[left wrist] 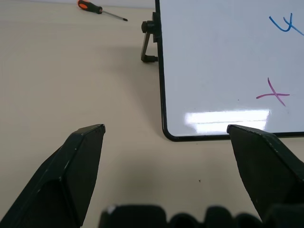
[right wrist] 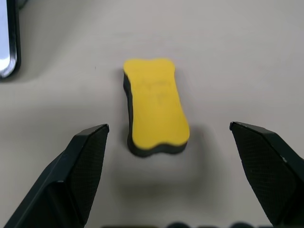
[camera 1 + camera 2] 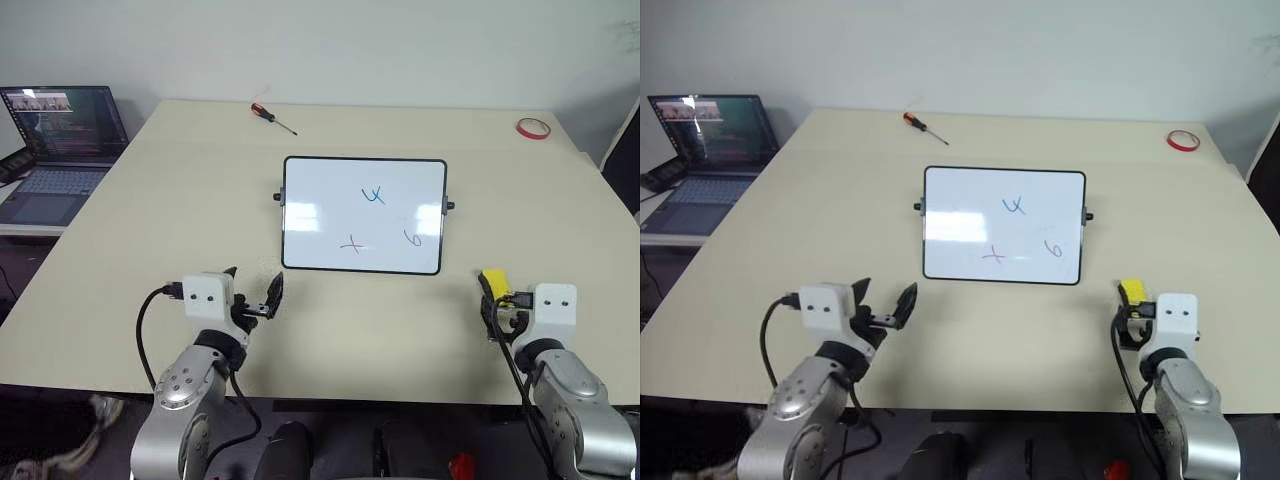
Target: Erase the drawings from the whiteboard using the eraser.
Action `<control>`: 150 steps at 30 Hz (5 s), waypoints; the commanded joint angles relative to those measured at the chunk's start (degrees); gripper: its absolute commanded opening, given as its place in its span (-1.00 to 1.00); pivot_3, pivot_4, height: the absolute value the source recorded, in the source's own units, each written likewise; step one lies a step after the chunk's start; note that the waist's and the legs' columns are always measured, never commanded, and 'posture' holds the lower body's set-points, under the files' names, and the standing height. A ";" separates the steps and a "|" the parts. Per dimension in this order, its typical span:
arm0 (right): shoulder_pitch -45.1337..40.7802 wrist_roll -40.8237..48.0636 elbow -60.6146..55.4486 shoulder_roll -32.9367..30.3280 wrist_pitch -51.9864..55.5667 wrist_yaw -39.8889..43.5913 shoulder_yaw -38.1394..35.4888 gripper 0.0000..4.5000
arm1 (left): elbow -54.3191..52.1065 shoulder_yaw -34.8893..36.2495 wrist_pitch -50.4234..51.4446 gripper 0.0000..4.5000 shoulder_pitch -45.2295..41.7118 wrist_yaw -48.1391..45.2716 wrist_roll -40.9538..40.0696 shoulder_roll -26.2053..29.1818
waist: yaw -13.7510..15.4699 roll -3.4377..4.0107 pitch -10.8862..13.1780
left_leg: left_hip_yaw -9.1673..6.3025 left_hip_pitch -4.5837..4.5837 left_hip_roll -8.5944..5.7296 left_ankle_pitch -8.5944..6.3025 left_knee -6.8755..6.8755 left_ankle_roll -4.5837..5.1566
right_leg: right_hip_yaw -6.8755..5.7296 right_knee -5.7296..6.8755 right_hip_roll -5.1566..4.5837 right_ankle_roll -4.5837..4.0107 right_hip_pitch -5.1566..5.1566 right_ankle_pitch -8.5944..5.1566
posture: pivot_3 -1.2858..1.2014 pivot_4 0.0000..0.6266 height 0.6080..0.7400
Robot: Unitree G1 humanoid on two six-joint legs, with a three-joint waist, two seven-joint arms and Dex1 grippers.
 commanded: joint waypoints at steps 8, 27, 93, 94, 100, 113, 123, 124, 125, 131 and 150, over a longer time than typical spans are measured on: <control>-2.85 1.89 -3.14 -0.08 0.19 -0.06 -1.23 0.99 | 1.33 1.00 0.75 1.00 -3.65 1.23 -0.37 -0.65 | 0.02 0.00 -0.01 | 0.00 0.01 -0.01 0.00 0.00 0.01 | -0.03 -0.01 0.03 0.00 0.03 0.00 | 0.03 -0.52 1.00; -1.82 1.64 -9.45 5.72 2.13 -5.85 -0.39 0.99 | 6.66 0.44 -2.37 1.00 -6.83 -2.50 0.06 0.17 | 0.00 0.00 -0.01 | 0.00 -0.01 -0.02 0.00 0.00 0.01 | -0.03 -0.01 0.02 0.01 0.00 0.00 | 0.03 -0.52 1.00; -9.36 15.55 9.98 -2.18 -3.04 -0.35 -3.74 0.99 | 40.19 -23.20 -13.67 1.00 -42.38 -57.43 -0.14 9.01 | -0.19 0.04 0.00 | 0.02 -0.05 -0.03 0.00 0.00 0.04 | -0.05 0.04 0.09 0.01 -0.06 0.01 | 0.03 -0.52 1.00; -9.57 15.48 10.52 -2.23 -3.36 -0.18 -3.62 0.99 | 39.84 -23.17 -13.57 1.00 -42.19 -57.25 -0.13 9.16 | -0.20 0.04 0.00 | 0.02 -0.05 -0.04 0.00 0.00 0.04 | -0.05 0.05 0.09 0.01 -0.06 0.01 | 0.03 -0.52 1.00; -11.20 14.90 13.14 -2.33 -4.47 0.67 -3.11 0.99 | 38.36 -23.05 -13.20 1.00 -41.49 -56.13 -0.07 9.75 | -0.23 0.04 0.00 | 0.03 -0.05 -0.03 0.00 0.00 0.04 | -0.05 0.05 0.09 0.01 -0.06 0.01 | 0.03 -0.52 1.00; -12.26 13.97 15.42 -2.99 -6.00 1.12 -2.70 0.58 | 37.28 -22.58 -12.56 1.00 -41.42 -55.02 -0.31 10.23 | -0.20 0.04 0.00 | 0.03 -0.05 -0.03 0.00 0.02 0.04 | -0.05 0.07 0.09 0.01 -0.06 0.01 | 0.03 -0.52 1.00; -11.75 13.38 15.29 -2.94 -6.99 0.32 -3.48 -0.46 | 37.62 -22.87 -12.52 1.00 -42.04 -55.02 -0.20 9.61 | -0.19 0.04 0.00 | 0.03 -0.05 -0.04 0.00 0.03 0.04 | -0.05 0.07 0.09 0.01 -0.06 0.01 | 0.03 -0.52 1.00; -11.66 13.38 15.20 -2.90 -7.03 0.32 -3.52 -0.46 | 37.63 -22.92 -12.50 1.00 -42.06 -54.99 -0.19 9.51 | -0.19 0.04 0.00 | 0.03 -0.05 -0.04 0.00 0.03 0.04 | -0.05 0.07 0.09 0.01 -0.06 0.01 | 0.03 -0.52 1.00; -11.61 13.33 15.16 -2.88 -7.09 0.32 -3.55 -0.46 | 37.67 -22.95 -12.48 1.00 -42.08 -54.98 -0.18 9.41 | -0.19 0.04 0.00 | 0.03 -0.05 -0.04 0.00 0.03 0.04 | -0.05 0.07 0.09 0.01 -0.06 0.01 | 0.03 -0.52 1.00; -11.52 12.87 14.69 -2.69 -7.18 -0.22 -3.40 -0.46 | 37.74 -22.92 -12.86 1.00 -42.44 -54.47 0.34 9.21 | -0.19 0.04 0.00 | 0.03 -0.05 -0.04 0.00 0.03 0.04 | -0.05 0.08 0.09 0.01 -0.06 0.01 | 0.03 -0.52 1.00; -14.97 7.59 11.40 -2.68 -16.43 0.09 2.87 -0.46 | 33.70 -17.42 -16.86 1.00 -33.59 -31.33 8.60 6.32 | -0.14 0.07 -0.02 | 0.03 -0.04 -0.04 0.01 0.06 0.03 | -0.03 0.12 0.06 0.01 -0.06 0.02 | 0.03 -0.52 1.00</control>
